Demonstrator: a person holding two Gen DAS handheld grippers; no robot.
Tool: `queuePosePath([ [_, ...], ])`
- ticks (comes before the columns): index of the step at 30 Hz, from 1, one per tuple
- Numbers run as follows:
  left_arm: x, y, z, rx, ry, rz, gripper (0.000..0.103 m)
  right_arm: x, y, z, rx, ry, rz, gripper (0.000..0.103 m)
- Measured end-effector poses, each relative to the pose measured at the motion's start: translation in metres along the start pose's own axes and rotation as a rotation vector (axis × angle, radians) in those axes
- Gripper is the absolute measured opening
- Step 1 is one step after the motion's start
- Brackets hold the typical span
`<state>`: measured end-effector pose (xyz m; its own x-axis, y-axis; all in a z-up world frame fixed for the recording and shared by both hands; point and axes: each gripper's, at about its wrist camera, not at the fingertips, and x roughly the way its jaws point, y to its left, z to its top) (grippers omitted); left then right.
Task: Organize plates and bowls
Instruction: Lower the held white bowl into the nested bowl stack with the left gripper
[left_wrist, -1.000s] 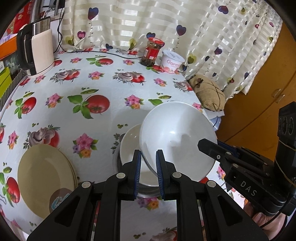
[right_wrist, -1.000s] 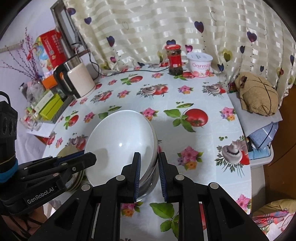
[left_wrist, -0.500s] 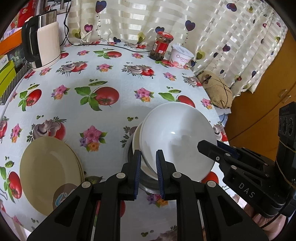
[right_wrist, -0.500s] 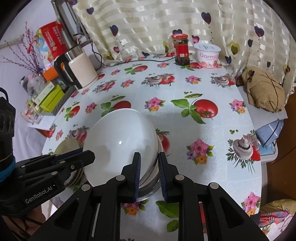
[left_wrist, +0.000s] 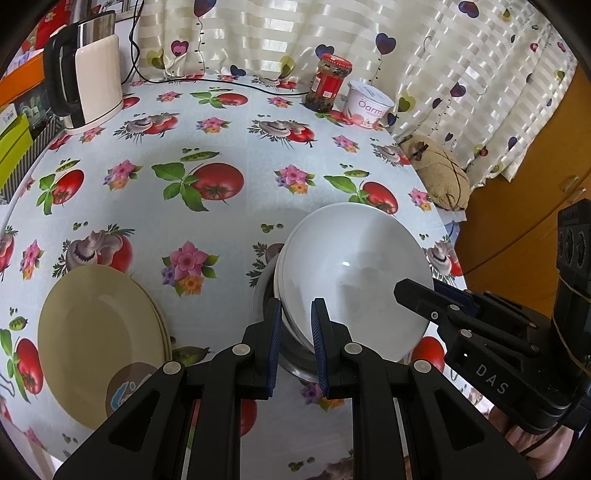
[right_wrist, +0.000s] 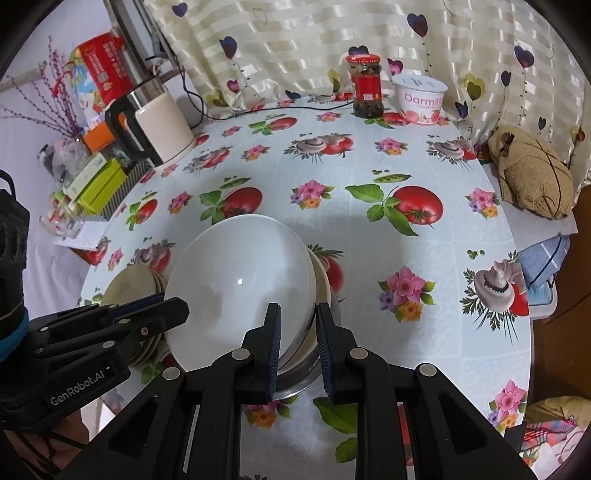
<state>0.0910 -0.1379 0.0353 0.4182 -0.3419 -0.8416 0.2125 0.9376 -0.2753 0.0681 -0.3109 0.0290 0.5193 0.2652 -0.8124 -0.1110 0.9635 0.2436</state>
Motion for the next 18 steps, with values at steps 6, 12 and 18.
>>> queuePosePath([
  [6,0.001,0.0006,0.0,-0.001,0.004,-0.001,0.017,0.0031,-0.0001,-0.0007,-0.003,0.008,-0.002,0.019],
  [12,0.0065,0.0022,-0.0007,-0.002,0.017,-0.005,0.017,0.0071,-0.0012,-0.0003,-0.005,0.017,-0.005,0.019],
  [18,0.0072,0.003,-0.0007,-0.003,0.02,-0.009,0.017,0.0076,-0.0007,-0.0001,-0.008,0.018,-0.008,0.019],
])
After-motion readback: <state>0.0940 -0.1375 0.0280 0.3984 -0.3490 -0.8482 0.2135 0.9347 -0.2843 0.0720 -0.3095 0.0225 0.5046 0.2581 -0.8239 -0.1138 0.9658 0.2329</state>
